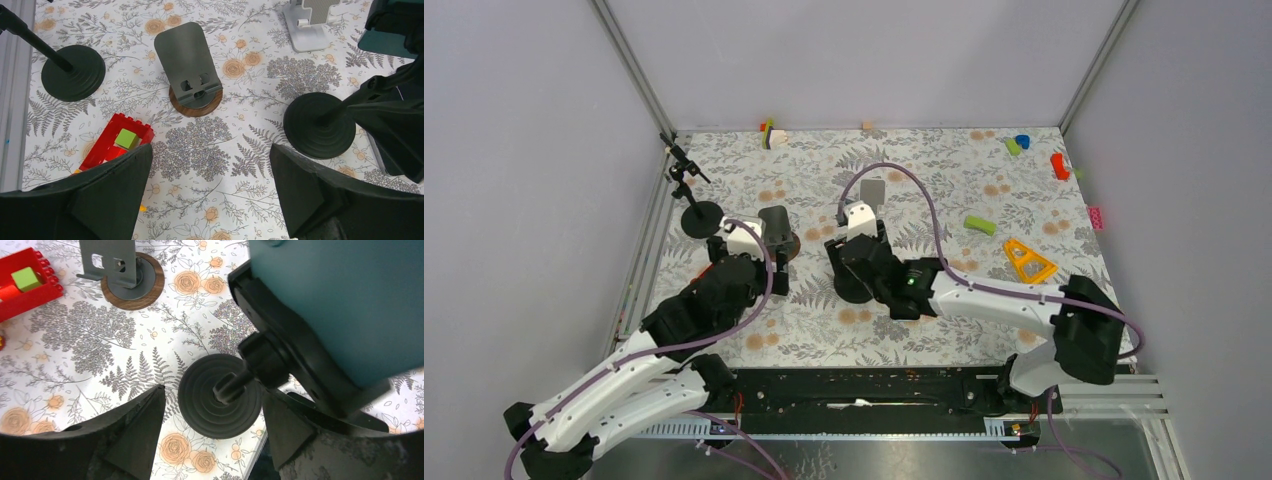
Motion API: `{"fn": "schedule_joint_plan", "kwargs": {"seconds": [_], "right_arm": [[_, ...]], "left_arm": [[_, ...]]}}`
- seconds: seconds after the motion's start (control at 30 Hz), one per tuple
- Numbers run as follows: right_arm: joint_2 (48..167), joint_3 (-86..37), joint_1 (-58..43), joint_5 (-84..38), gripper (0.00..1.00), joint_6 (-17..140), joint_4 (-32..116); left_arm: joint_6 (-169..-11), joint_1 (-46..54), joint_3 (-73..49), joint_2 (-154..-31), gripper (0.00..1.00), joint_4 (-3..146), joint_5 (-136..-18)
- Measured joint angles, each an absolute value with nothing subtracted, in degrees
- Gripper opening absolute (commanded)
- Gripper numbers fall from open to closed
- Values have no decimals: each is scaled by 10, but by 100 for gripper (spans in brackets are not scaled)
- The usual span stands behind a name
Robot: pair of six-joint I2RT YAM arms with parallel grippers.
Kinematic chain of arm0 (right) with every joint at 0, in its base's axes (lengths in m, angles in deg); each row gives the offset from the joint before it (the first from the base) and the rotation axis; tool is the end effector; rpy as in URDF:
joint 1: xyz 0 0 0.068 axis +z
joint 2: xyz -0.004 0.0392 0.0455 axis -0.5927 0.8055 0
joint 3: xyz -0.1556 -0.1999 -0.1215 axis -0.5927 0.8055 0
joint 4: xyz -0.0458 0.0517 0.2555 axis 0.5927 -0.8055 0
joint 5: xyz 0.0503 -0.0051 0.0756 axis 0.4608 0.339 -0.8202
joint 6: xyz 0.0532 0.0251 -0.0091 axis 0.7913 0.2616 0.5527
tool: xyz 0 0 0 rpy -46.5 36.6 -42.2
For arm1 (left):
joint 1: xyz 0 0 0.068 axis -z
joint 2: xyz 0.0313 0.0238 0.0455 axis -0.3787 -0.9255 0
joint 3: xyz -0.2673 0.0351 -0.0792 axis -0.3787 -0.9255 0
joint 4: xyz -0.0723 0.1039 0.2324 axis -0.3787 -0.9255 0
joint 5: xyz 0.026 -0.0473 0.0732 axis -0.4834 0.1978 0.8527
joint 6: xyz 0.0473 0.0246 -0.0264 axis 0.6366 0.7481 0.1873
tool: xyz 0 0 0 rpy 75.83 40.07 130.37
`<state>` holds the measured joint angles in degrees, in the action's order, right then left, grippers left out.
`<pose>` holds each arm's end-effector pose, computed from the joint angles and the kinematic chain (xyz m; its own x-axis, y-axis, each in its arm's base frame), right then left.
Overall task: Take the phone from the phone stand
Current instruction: Place the phone stand with the phone at the center of the board, then pick up the phone stand with the phone at the center of the board.
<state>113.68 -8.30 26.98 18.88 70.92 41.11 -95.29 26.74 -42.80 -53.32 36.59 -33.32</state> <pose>0.1792 0.3025 0.2698 -0.3591 -0.1930 -0.9131 -0.4409 0.8974 -0.0162 0.1108 -0.0887 0.3047 -0.3739 0.0789 -0.9241 0.1767 0.9842 0.0125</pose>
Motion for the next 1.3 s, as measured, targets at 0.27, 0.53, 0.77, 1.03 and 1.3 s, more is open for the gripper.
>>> {"fn": "schedule_joint_plan", "kwargs": {"seconds": [0.27,0.53,0.77,1.03,1.3], "right_arm": [[1037,-71,270,133,83,735,366],[925,-44,270,65,82,751,305],[862,-91,195,10,81,790,219],[860,-108,16,-114,81,840,154],[816,-81,-18,-162,82,849,143]], "left_arm": [[-956,267,-417,-559,99,382,-358],[-942,267,-424,-582,99,458,-411],[-910,267,-496,-602,97,626,-518],[-897,272,-511,-716,95,764,-597],[-893,277,-508,-829,95,853,-609]]}}
